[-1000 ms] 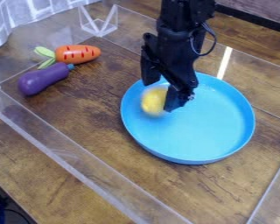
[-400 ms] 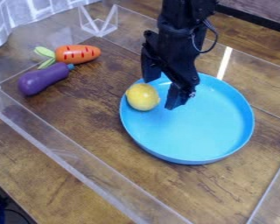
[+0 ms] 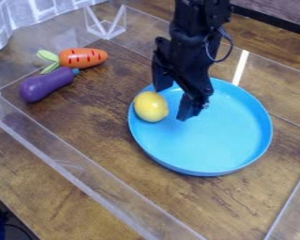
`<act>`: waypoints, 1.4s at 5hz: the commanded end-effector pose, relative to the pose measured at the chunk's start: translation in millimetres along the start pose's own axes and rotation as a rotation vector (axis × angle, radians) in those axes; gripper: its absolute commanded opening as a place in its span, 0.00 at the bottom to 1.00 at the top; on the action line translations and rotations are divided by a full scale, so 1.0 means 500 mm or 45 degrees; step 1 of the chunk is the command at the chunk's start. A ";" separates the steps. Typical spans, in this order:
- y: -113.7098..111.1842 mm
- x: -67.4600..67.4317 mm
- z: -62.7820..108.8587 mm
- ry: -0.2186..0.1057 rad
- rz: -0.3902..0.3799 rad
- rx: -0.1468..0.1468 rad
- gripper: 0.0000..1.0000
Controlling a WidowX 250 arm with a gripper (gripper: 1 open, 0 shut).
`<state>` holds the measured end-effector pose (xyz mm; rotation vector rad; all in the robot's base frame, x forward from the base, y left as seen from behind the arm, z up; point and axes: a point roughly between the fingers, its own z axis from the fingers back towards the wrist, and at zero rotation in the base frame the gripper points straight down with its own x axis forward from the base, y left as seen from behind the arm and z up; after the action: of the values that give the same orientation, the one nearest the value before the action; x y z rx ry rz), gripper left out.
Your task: Put the lemon on the blue tray
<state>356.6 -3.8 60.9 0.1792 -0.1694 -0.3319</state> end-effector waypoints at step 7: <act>0.053 -0.003 0.010 -0.007 0.066 0.069 1.00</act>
<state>354.7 15.4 52.6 0.2174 -0.1322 -0.2947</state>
